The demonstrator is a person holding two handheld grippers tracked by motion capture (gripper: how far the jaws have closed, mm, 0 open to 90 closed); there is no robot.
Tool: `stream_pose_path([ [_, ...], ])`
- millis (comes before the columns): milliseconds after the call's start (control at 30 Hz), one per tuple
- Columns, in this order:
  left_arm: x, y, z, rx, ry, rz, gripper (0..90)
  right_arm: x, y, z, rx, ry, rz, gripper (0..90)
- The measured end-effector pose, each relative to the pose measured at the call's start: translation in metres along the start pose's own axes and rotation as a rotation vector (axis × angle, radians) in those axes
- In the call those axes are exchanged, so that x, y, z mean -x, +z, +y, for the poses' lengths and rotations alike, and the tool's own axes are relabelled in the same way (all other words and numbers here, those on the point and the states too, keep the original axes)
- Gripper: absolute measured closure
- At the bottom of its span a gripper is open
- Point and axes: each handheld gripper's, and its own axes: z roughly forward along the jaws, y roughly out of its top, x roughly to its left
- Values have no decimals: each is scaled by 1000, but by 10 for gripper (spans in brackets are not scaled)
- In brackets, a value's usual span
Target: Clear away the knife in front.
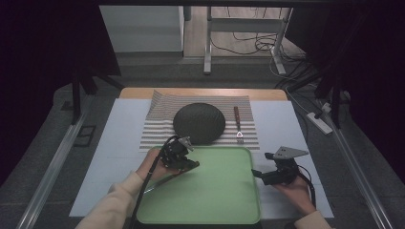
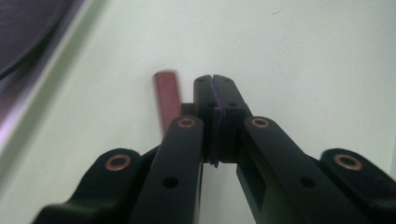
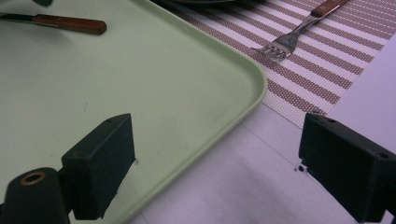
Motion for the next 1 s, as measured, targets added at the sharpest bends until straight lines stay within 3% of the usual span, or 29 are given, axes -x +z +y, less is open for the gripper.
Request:
stream_pose_path([
  [100, -2, 14, 8, -34, 29, -8, 886, 0, -1, -1, -6, 0, -6, 104],
  [200, -6, 24, 13, -62, 34, 12, 886, -1, -2, -1, -8, 1, -11, 104],
  [400, -18, 29, 11, -69, 3, 32, 886, -1, -4, -3, -6, 6, -15, 104],
  [533, -29, 23, 4, -60, -51, 87, 886, 0, -5, -4, -5, 9, -15, 104],
  [733, -50, 11, -15, -27, -160, 116, 886, -1, -5, -4, -12, 5, -18, 104],
  [1000, -57, -2, -34, -7, -212, 149, 886, -1, -4, -4, -16, 5, -17, 104],
])
